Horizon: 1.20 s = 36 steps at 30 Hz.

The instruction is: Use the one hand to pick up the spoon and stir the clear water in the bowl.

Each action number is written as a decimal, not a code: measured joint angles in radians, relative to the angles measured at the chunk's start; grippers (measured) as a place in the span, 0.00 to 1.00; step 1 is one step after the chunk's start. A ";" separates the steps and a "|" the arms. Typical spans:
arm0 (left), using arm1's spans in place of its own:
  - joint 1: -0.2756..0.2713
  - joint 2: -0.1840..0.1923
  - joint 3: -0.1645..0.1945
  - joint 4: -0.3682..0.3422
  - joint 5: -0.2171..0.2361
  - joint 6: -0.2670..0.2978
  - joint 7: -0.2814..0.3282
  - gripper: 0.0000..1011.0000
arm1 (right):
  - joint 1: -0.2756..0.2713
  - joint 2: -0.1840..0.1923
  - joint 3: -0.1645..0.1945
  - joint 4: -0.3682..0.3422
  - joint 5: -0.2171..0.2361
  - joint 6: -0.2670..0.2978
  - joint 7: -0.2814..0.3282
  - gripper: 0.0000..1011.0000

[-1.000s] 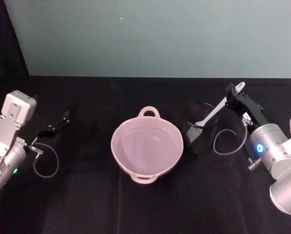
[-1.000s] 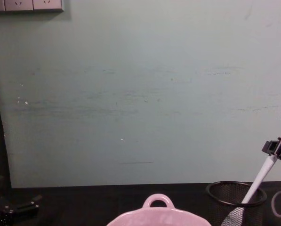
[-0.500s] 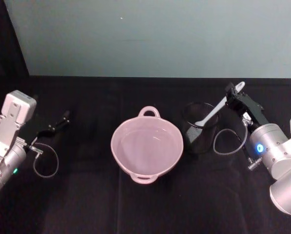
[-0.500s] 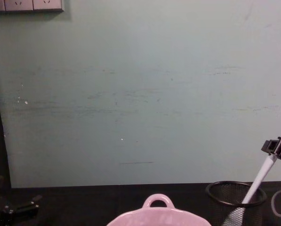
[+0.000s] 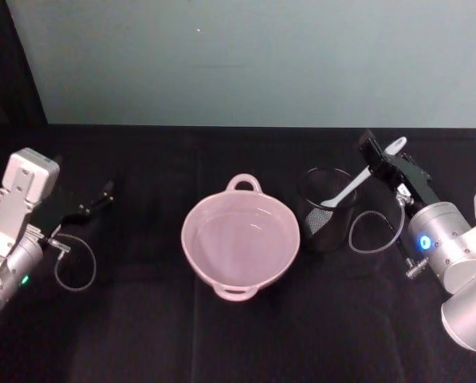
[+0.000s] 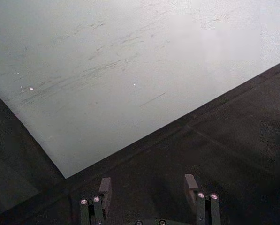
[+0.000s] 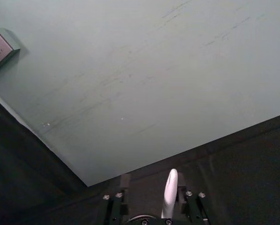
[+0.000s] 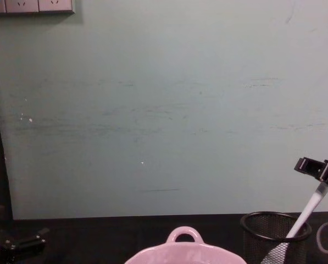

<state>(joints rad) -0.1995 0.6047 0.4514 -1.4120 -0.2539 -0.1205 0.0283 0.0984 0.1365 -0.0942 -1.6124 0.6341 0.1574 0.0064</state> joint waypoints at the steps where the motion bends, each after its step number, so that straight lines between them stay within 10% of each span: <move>1: 0.000 0.000 0.000 0.000 0.000 0.000 0.000 1.00 | 0.000 0.000 0.000 0.000 0.000 0.000 0.000 0.59; 16: 0.000 0.000 0.000 0.000 0.000 0.000 0.000 1.00 | -0.003 0.013 -0.005 -0.006 -0.018 -0.003 -0.003 0.99; 36: 0.000 0.000 0.000 0.000 0.000 0.000 0.000 1.00 | -0.175 0.120 0.009 -0.241 -0.163 -0.015 0.004 0.99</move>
<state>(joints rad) -0.1995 0.6047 0.4514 -1.4120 -0.2539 -0.1205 0.0283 -0.0761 0.2567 -0.0850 -1.8532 0.4709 0.1424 0.0102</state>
